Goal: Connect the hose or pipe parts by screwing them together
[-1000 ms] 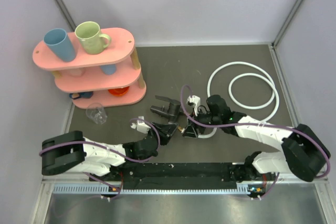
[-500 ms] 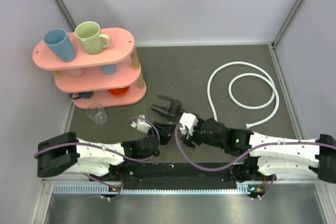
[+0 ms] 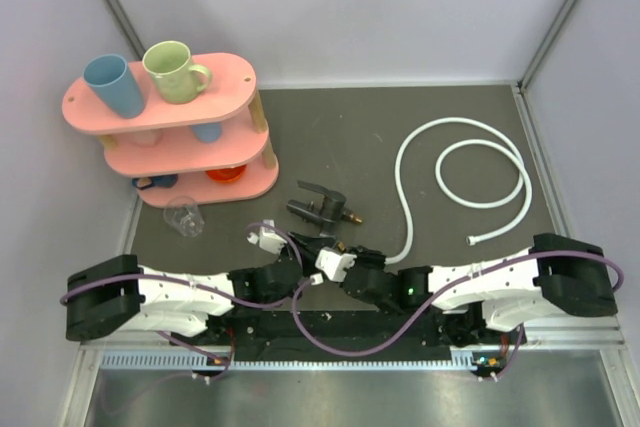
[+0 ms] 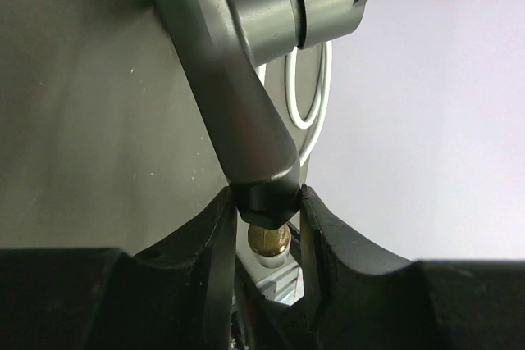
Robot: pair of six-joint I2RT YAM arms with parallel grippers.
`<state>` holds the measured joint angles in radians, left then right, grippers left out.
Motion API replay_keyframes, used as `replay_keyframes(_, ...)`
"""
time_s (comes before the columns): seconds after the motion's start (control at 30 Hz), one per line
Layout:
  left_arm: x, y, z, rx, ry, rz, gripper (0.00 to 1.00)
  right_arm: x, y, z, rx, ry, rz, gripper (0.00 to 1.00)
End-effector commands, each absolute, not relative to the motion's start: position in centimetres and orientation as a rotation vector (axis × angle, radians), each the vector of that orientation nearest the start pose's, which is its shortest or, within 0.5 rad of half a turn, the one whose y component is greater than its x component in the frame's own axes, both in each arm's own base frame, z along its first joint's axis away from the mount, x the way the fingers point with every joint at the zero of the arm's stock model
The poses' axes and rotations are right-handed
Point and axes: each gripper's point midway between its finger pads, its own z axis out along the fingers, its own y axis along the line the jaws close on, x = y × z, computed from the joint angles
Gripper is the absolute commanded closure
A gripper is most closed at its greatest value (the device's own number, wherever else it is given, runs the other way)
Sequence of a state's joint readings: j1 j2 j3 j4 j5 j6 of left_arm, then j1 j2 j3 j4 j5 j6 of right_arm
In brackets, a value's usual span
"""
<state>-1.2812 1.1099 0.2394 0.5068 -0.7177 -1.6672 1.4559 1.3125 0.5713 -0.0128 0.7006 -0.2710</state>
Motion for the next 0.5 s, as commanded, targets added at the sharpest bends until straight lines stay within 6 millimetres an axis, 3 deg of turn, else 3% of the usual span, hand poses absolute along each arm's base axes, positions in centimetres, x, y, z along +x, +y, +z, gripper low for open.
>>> replay_keyframes(0.0, 17.4, -29.2, 14.2, -0.946, 1.815, -1.403, 1.00, 16.8, 30.2, 12.8, -1.134, 1.548, -0.101, 0.71)
replay_keyframes(0.07, 17.1, -29.4, 13.9, -0.953, 1.828, -1.425, 1.00, 16.8, 30.8, 13.2, -1.091, 1.538, -0.058, 0.77)
replay_keyframes(0.17, 16.8, -29.8, 14.0, -0.946, 1.835, -1.454, 1.00, 16.9, 31.0, 13.4, -1.053, 1.543, -0.005, 1.00)
replay_keyframes(0.27, 16.7, -30.0, 13.9, -0.934, 1.839, -1.466, 1.00, 17.3, 31.0, 13.4, -1.036, 1.594, 0.146, 1.00)
replay_keyframes(0.33, 16.6, -30.1, 13.7, -0.925, 1.841, -1.477, 1.00, 16.4, 31.5, 13.5, -1.049, 1.618, 0.365, 1.00)
replay_keyframes(0.37, 16.6, -30.2, 13.6, -0.920, 1.845, -1.476, 1.00, 17.9, 30.6, 13.5, -1.000, 1.655, 0.415, 1.00)
replay_keyframes(0.4, 16.5, -30.3, 13.6, -0.901, 1.847, -1.473, 1.00, 16.8, 31.7, 14.0, -1.033, 1.623, 0.608, 1.00)
replay_keyframes(0.43, 16.4, -30.6, 13.8, -0.892, 1.848, -1.491, 1.00, 16.3, 31.2, 13.8, -1.007, 1.635, 0.725, 1.00)
replay_keyframes(0.47, 16.4, -30.7, 13.6, -0.885, 1.854, -1.484, 1.00, 17.7, 30.2, 14.0, -0.953, 1.645, 0.770, 1.00)
